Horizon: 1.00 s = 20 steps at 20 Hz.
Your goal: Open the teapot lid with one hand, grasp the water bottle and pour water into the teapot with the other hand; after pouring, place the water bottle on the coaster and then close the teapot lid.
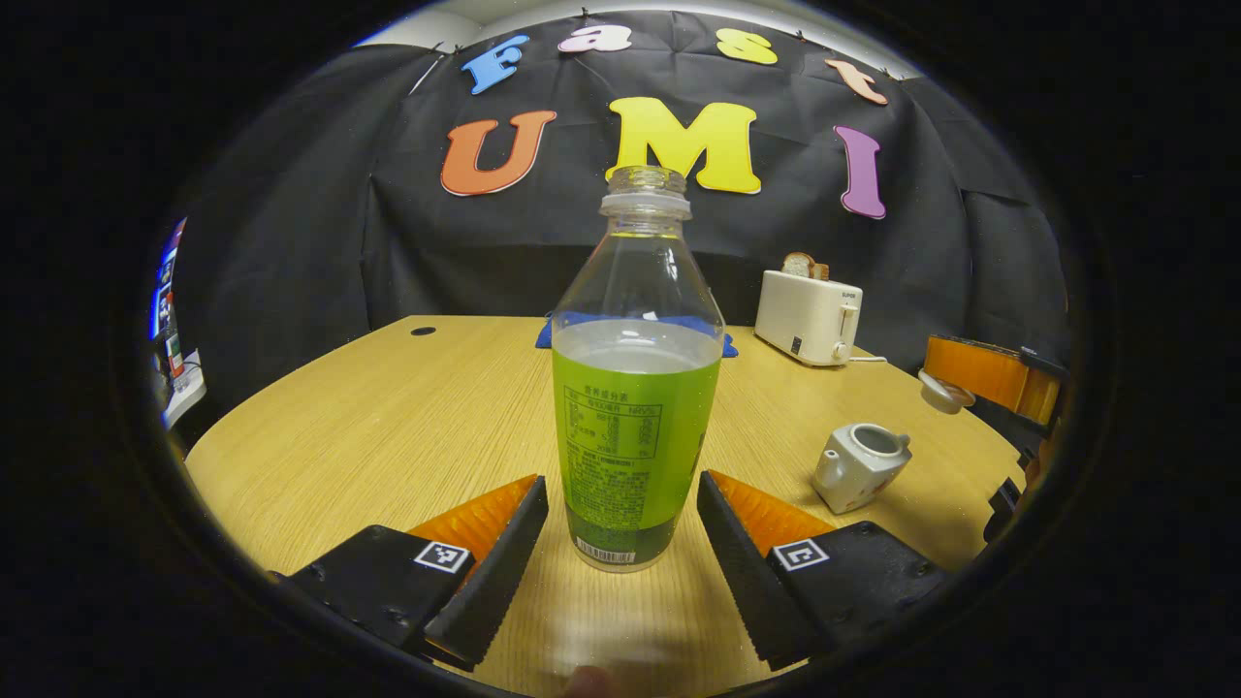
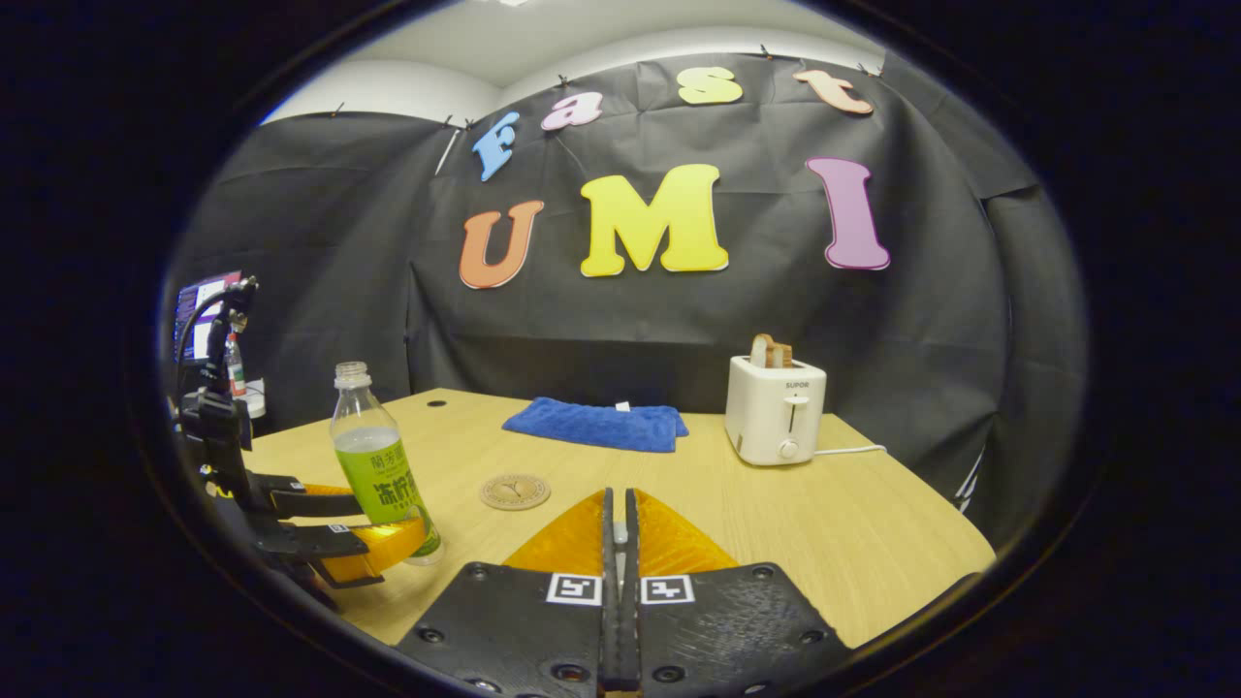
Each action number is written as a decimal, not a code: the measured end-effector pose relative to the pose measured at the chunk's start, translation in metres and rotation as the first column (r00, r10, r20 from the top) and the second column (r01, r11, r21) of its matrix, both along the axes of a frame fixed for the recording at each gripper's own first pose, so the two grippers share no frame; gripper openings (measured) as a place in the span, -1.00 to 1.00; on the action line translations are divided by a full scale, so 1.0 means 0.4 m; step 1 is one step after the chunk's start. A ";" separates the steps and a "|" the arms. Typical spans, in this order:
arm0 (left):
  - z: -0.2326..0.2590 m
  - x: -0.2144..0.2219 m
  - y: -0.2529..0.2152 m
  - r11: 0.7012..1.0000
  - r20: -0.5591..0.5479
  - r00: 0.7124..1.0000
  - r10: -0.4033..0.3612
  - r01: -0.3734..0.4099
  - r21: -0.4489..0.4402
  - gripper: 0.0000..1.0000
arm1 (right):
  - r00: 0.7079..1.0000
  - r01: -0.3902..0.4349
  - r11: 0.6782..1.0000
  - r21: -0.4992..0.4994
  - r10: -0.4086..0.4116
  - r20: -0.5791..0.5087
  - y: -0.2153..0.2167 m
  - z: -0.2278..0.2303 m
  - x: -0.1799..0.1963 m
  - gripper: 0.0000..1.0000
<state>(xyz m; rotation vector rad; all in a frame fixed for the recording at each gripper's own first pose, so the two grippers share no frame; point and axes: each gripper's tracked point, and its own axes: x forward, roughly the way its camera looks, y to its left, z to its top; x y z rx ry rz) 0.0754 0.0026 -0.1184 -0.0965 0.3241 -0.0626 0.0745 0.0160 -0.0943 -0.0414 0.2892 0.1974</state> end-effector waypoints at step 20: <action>0.110 -0.022 0.078 0.695 -0.076 0.997 -0.019 0.068 0.716 0.51 | 1.000 0.010 0.999 0.040 -0.011 0.012 -0.121 0.009 -0.025 -1.00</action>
